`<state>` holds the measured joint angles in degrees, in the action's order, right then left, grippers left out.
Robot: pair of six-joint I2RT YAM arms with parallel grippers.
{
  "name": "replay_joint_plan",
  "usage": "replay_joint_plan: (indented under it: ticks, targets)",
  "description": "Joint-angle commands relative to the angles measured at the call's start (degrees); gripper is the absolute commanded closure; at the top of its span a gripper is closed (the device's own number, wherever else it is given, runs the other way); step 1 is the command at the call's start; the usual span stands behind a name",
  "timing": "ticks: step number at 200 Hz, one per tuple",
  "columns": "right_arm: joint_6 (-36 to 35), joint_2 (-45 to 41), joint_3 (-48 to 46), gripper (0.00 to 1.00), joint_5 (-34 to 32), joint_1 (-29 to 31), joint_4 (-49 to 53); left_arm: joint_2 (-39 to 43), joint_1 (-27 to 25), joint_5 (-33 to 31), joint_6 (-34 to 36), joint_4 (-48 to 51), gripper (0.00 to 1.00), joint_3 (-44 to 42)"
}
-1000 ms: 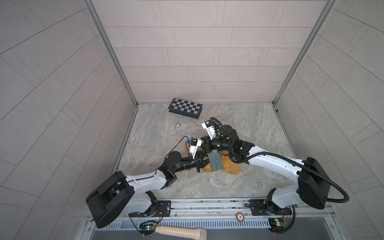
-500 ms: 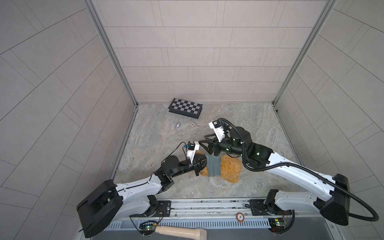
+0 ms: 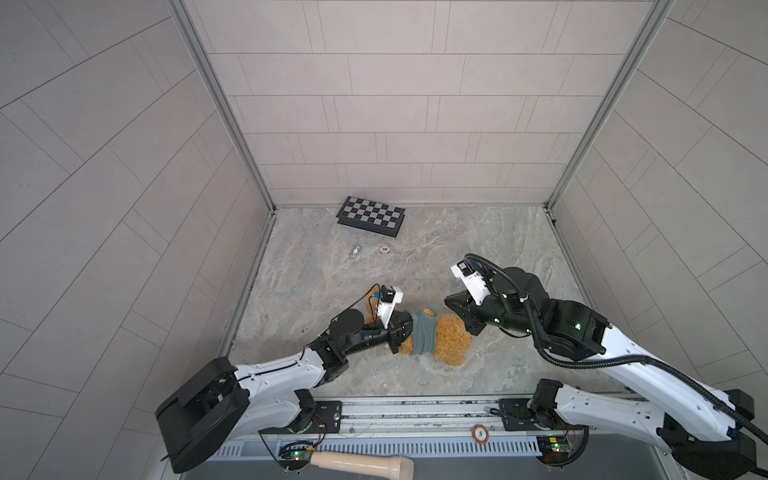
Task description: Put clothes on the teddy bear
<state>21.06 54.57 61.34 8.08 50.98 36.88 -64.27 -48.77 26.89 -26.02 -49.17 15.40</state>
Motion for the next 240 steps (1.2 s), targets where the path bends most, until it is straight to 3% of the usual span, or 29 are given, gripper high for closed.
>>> replay_joint_plan:
  ticks: [1, 65, 149, 208, 240]
  targets:
    - [1.01, 3.53, -0.54, 0.9, 2.78, 0.09, 2.14, 1.45, -0.15, 0.78, 2.66, 1.08, 1.0, 0.86]
    - [0.66, 10.48, -0.39, 0.93, 7.88, 0.08, -1.64, 2.14, -0.14, 1.4, 3.96, 3.63, 1.0, 0.66]
    - [1.09, 12.42, -3.07, 0.89, 11.03, -0.33, -2.76, 2.08, -0.13, 1.96, 3.96, 4.17, 1.0, 1.13]
    - [1.35, 13.25, -5.3, 0.66, 10.64, -0.44, -4.24, 1.74, -0.83, 2.0, 4.32, 4.52, 1.0, 1.3]
    - [1.59, 14.16, -6.79, 0.69, 10.62, -0.4, -5.91, 1.61, -1.07, 1.91, 4.56, 4.63, 1.0, 1.13]
